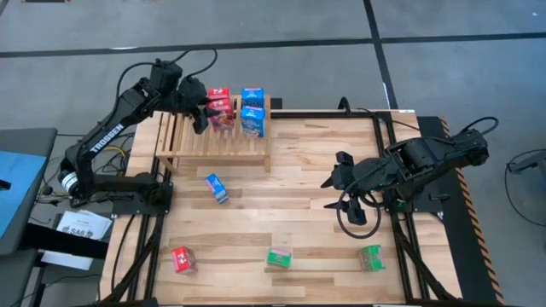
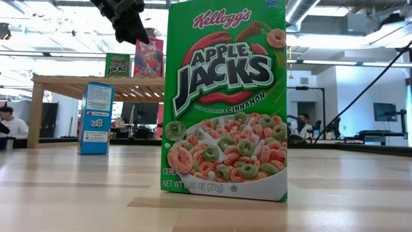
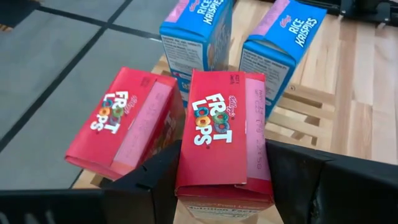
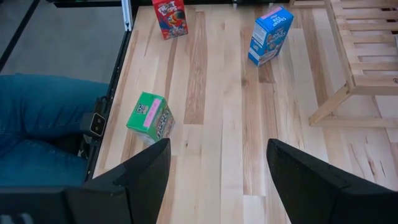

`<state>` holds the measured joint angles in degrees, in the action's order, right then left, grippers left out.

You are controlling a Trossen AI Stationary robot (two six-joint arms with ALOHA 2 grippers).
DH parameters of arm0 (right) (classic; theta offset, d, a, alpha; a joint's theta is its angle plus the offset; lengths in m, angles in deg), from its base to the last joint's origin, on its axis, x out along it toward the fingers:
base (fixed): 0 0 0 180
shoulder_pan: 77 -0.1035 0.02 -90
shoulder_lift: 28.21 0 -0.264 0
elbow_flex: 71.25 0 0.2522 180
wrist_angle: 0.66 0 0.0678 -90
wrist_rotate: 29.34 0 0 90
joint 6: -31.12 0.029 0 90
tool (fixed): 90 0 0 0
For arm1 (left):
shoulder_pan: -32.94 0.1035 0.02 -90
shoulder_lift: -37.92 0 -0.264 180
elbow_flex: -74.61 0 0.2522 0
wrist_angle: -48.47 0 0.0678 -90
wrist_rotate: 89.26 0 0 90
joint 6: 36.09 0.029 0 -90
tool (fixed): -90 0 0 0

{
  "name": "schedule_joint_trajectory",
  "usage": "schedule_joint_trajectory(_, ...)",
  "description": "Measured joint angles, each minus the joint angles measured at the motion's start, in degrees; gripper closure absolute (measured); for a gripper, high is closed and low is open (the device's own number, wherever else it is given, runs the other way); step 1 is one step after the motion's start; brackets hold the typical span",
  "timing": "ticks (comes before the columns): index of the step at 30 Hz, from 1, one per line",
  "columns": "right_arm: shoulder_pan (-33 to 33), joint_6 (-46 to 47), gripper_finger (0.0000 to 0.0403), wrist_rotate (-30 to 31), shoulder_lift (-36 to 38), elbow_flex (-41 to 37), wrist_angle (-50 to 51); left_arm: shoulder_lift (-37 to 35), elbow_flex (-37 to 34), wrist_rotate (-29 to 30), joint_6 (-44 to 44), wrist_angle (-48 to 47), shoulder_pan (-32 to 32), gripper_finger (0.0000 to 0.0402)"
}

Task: Stack cereal on shelf
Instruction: Put the top red cereal box on the shelf aligned with the other red cereal box

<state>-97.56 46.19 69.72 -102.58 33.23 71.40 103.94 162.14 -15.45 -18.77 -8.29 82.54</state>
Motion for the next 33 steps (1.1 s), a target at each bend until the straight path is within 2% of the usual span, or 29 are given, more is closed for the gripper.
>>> schedule_joint_trajectory(11, 0.0, 0.0, 0.0111, 0.0, 0.0, 0.0, 0.0, 0.0, 0.0, 0.0, -1.2, -0.2, 0.0, 0.0187)
schedule_joint_trajectory(19, 0.0, 0.0, 0.0111, 0.0, 0.0, 0.0, 0.0, 0.0, 0.0, 0.1, -1.5, 0.0, 0.0, 0.0186)
schedule_joint_trajectory(27, 0.0, 0.0, 0.0111, 0.0, 0.0, 0.0, 0.0, -1.0, 0.0, 3.5, -1.5, 0.6, 0.0, 0.0186)
schedule_joint_trajectory(33, 0.0, 0.0, 0.0111, 0.0, 0.0, 0.0, 0.0, -2.9, 0.0, 3.5, -3.0, 1.4, -0.1, 0.0186)
